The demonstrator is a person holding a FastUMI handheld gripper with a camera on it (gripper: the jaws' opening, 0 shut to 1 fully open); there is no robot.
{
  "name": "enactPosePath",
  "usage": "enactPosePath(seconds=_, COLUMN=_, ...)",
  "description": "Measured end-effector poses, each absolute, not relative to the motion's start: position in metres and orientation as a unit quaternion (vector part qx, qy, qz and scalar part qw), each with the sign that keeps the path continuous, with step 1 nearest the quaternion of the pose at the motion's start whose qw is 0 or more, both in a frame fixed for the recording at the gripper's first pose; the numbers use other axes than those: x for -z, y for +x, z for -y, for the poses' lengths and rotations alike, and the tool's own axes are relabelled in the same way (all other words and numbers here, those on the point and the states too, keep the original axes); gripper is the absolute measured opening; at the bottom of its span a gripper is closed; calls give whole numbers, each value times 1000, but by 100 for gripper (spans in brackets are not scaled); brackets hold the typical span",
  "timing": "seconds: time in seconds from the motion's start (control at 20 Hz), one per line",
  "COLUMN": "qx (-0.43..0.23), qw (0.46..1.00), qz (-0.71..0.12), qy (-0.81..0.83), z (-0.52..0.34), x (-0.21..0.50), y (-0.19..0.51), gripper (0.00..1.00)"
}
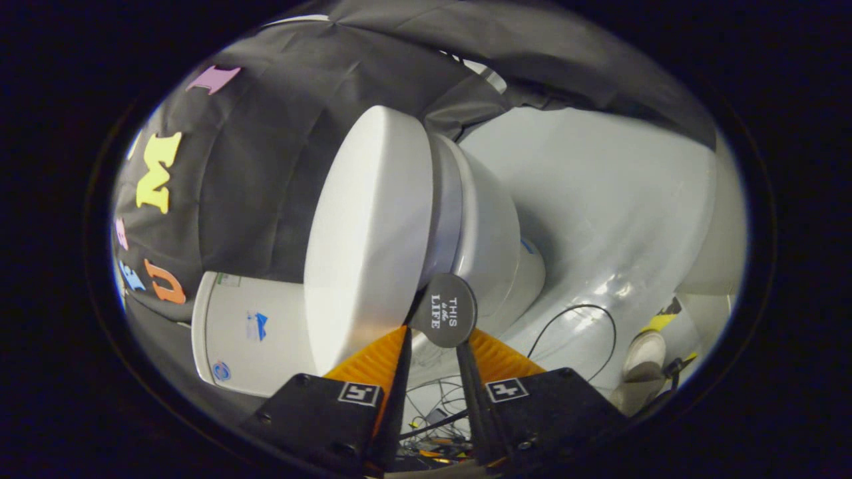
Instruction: Open the toilet lid.
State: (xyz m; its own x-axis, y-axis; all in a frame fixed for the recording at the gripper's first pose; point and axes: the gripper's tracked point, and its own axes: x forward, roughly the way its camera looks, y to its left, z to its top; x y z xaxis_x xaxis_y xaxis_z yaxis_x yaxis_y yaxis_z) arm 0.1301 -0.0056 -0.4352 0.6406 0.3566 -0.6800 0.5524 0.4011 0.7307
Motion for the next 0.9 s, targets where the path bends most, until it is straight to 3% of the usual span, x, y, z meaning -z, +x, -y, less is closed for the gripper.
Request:
enactPosePath(seconds=0.05, qx=72, qw=724, qz=-416, qy=546, z=6, x=435, y=130, gripper=31)
enactPosePath(seconds=0.2, qx=73, qw=716, qz=-407, qy=562, z=4, x=430, y=132, gripper=22)
enactPosePath(seconds=0.3, qx=72, qw=711, qz=-396, qy=577, z=4, x=425, y=134, gripper=11)
enactPosePath(seconds=0.4, qx=83, qw=706, qz=-400, qy=579, z=5, x=428, y=128, gripper=10)
enactPosePath(seconds=0.6, qx=105, qw=708, qz=-413, qy=563, z=16, x=432, y=118, gripper=12)
enactPosePath(seconds=0.8, qx=99, qw=733, qz=-401, qy=539, z=22, x=423, y=120, gripper=28)
enactPosePath(seconds=0.9, qx=128, qw=741, qz=-381, qy=538, z=46, x=425, y=120, gripper=41)
